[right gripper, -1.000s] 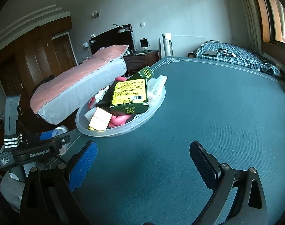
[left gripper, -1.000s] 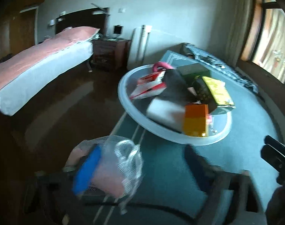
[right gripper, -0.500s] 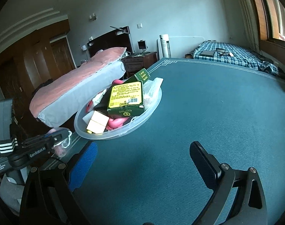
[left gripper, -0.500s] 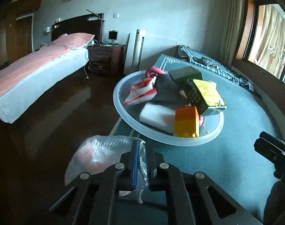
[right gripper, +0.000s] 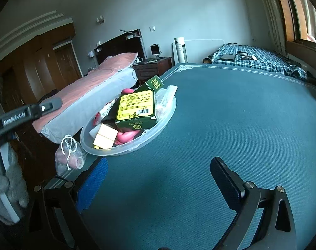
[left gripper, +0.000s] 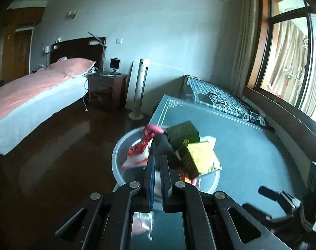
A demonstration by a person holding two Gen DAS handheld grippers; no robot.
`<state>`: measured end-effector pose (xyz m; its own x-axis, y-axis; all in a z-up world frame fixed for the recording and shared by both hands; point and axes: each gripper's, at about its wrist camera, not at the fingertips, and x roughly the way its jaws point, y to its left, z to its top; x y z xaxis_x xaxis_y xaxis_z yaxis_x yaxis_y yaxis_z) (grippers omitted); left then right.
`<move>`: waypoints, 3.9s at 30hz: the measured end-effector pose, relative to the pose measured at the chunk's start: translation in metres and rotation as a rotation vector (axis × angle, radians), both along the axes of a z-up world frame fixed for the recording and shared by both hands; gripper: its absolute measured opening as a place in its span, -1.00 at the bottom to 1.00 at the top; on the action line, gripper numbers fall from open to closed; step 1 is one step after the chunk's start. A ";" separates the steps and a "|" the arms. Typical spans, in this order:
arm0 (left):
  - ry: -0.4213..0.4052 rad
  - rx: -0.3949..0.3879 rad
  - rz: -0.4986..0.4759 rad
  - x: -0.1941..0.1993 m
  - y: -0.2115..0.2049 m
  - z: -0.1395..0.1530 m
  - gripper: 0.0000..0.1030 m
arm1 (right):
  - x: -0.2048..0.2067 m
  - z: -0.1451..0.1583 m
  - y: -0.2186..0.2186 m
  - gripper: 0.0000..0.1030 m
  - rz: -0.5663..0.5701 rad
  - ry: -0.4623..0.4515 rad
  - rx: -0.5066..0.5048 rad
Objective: Organize objects
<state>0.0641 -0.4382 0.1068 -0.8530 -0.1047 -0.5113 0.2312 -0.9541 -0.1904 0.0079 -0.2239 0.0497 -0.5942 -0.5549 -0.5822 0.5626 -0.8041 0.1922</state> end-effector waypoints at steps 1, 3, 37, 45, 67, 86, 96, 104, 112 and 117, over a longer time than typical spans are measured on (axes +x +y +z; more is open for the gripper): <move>-0.008 -0.006 0.005 0.000 -0.001 0.001 -0.91 | 0.000 0.000 0.001 0.93 -0.002 0.001 -0.002; -0.035 -0.015 0.021 0.002 -0.005 -0.004 -0.86 | -0.003 0.000 0.004 0.93 -0.011 -0.005 -0.012; -0.083 -0.026 0.002 -0.033 -0.004 -0.030 0.45 | -0.014 -0.017 0.004 0.93 -0.040 -0.088 -0.006; -0.147 -0.053 -0.022 -0.087 0.000 -0.052 0.89 | -0.018 -0.019 0.007 0.93 -0.047 -0.100 -0.014; -0.054 0.091 0.011 -0.051 -0.014 -0.038 1.00 | -0.015 -0.019 0.003 0.93 -0.042 -0.102 -0.010; -0.057 -0.172 0.173 0.000 0.006 -0.017 1.00 | 0.004 0.004 -0.017 0.93 0.030 0.006 0.030; -0.167 -0.249 0.298 0.009 0.017 -0.027 1.00 | 0.011 0.019 -0.041 0.99 0.001 0.096 0.132; -0.210 -0.251 0.304 0.011 0.019 -0.034 1.00 | 0.006 0.020 -0.044 1.00 0.019 0.060 0.118; -0.237 -0.224 0.275 0.007 0.019 -0.039 1.00 | 0.001 0.016 -0.047 1.00 0.026 0.046 0.135; -0.242 -0.200 0.259 0.009 0.017 -0.039 1.00 | 0.001 0.011 -0.053 1.00 0.046 0.036 0.157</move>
<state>0.0727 -0.4207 0.0674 -0.6430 -0.4183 -0.6416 0.4843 -0.8710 0.0826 0.0084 -0.2771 0.0607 -0.5924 -0.4855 -0.6429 0.6033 -0.7962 0.0454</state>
